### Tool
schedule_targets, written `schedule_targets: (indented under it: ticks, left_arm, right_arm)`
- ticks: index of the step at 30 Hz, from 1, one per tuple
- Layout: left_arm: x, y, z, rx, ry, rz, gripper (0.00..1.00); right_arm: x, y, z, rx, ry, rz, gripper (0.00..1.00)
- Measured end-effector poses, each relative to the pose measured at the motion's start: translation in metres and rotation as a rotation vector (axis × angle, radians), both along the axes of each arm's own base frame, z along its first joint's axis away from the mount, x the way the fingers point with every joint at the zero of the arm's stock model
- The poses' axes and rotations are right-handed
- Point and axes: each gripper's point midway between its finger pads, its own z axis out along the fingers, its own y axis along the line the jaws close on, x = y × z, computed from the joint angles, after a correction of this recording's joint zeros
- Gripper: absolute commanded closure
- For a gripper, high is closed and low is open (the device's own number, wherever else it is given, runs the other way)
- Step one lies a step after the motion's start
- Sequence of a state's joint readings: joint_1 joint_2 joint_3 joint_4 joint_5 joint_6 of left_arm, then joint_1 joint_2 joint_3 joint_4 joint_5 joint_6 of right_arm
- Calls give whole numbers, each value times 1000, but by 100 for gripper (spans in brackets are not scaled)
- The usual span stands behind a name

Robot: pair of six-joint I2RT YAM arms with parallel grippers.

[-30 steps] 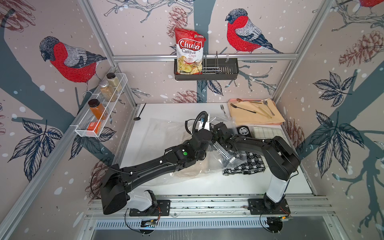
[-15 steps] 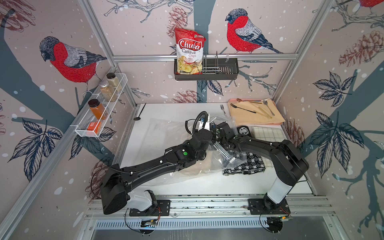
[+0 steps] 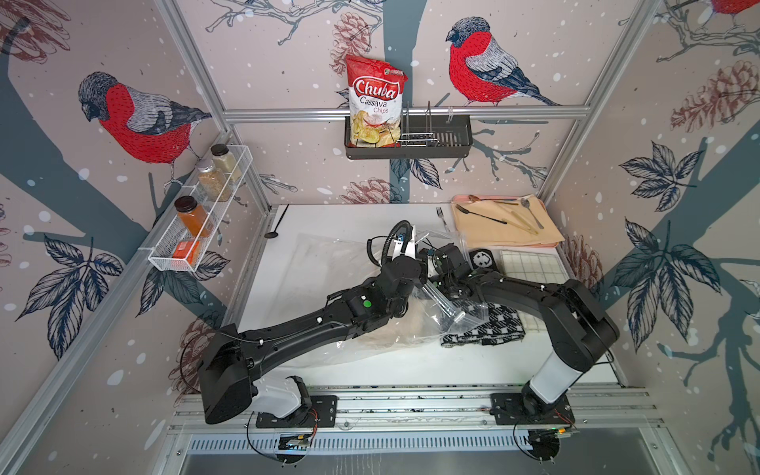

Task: Take the scarf out of the vacuum bag
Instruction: Take out the scarf from the vacuum bag.

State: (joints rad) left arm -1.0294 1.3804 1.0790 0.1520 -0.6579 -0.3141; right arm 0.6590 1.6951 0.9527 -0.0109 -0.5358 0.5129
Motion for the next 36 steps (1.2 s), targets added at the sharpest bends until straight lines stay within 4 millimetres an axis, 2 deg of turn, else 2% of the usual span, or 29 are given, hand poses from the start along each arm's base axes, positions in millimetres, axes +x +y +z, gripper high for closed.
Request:
schedule_targets:
  ticks: [4,13,25,32,36]
  left_arm:
    - [1,1,-2,4,2,2,100]
    - [2,1,-5,9,6,6,100]
    - [3,0,-8,15,12,5,100]
    - [7,-2,-14,26,20,9,100]
    - [7,-2,-15,23,23,10,100]
  right_arm:
    - [-1,-6,-2,-1,6,-7,100]
    - [-2,-11,17,36,-29,3,100]
    - [-2,-26,14,41,-11,-19,100]
    - [-2,-27,32,67,-61,-4,100]
    - [2,-35,31,63,-58,-19,100]
